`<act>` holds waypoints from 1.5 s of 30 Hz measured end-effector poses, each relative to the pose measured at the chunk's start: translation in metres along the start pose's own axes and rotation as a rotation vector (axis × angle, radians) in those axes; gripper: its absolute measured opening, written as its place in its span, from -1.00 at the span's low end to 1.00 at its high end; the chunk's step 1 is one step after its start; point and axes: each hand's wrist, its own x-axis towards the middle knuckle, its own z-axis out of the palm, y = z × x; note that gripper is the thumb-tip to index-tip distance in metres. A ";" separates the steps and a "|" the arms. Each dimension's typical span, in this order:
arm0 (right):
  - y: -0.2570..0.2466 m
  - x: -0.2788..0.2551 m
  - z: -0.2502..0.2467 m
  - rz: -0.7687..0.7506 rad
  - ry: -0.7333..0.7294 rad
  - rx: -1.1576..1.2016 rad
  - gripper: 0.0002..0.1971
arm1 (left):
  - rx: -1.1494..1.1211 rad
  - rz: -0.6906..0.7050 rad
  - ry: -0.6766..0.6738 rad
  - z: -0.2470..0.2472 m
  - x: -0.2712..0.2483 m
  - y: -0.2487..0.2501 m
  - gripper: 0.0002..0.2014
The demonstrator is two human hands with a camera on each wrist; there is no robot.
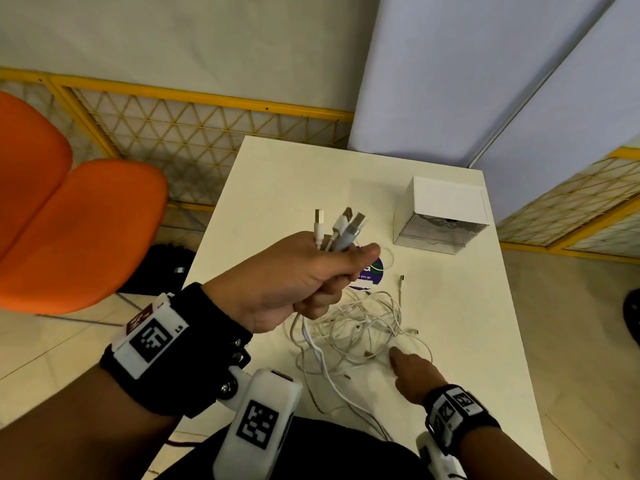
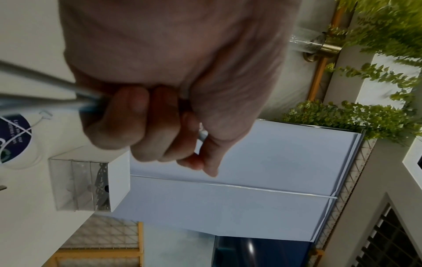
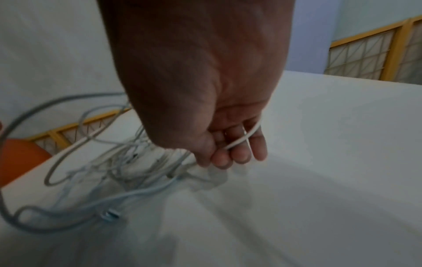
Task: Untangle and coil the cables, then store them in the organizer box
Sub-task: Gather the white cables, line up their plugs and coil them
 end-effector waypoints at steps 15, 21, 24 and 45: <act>-0.018 -0.098 -0.155 -0.456 -0.079 1.424 -0.77 | -0.261 -0.001 0.179 0.019 0.032 -0.021 -0.65; -0.055 -0.128 -0.198 -0.615 0.127 1.336 -0.85 | -0.205 0.132 0.166 0.039 0.039 -0.027 -0.69; -0.072 -0.137 -0.211 -0.624 0.194 1.284 -0.84 | -0.132 0.217 0.090 0.042 0.038 -0.027 -0.66; -0.060 -0.104 -0.170 -0.554 0.481 0.933 -0.55 | -0.279 0.395 0.330 0.029 0.027 0.002 -0.50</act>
